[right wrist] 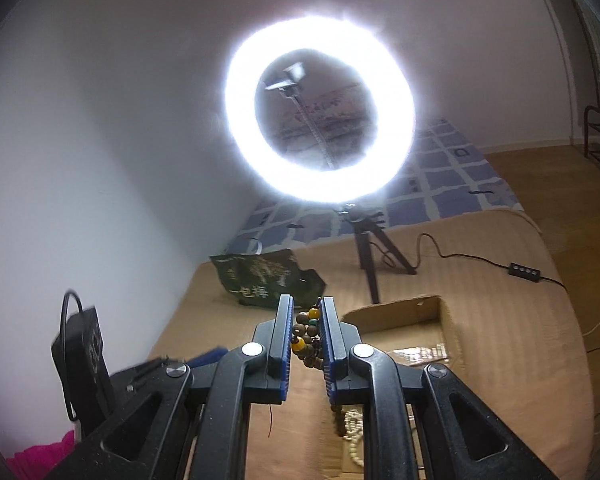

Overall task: Organize jewelry
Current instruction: 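Carry pendant and mala into the cardboard box while opening both tools to release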

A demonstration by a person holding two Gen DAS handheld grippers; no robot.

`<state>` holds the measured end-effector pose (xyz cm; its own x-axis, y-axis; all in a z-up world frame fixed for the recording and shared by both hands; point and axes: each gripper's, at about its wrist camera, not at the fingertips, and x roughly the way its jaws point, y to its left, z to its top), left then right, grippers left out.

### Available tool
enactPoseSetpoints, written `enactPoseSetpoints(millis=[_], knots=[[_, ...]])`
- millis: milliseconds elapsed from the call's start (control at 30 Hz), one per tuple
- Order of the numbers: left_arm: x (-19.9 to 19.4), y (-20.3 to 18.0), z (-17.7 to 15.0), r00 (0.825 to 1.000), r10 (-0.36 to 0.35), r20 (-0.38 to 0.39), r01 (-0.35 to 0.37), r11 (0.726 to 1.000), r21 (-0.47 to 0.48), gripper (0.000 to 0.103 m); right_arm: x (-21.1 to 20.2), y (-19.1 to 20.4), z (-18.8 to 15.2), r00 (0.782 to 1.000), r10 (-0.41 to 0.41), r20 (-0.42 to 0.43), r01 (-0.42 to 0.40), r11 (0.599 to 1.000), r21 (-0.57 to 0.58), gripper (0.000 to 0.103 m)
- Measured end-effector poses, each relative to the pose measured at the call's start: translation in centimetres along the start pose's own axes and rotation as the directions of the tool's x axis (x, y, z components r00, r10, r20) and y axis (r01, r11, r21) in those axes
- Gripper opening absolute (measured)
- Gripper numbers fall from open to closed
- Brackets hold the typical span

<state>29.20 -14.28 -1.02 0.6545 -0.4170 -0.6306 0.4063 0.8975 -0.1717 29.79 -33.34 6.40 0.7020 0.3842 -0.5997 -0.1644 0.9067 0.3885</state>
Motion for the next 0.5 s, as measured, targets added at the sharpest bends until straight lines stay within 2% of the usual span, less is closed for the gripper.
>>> enactPoseSetpoints(millis=[267,500], knots=[[5.5,-1.3,2.3,1.0,0.008,-0.013,-0.007,1.0,0.015,0.031,1.3,-3.8,-0.5,0.999,-0.017,-0.037,0.018,1.0,0.024,0.011],[9.8,-1.8,2.9,0.999,0.005,-0.049,-0.005,1.0,0.011,0.031,3.4,-6.2,-1.9,0.995,-0.034,-0.096,0.036,0.999,0.024,0.011]])
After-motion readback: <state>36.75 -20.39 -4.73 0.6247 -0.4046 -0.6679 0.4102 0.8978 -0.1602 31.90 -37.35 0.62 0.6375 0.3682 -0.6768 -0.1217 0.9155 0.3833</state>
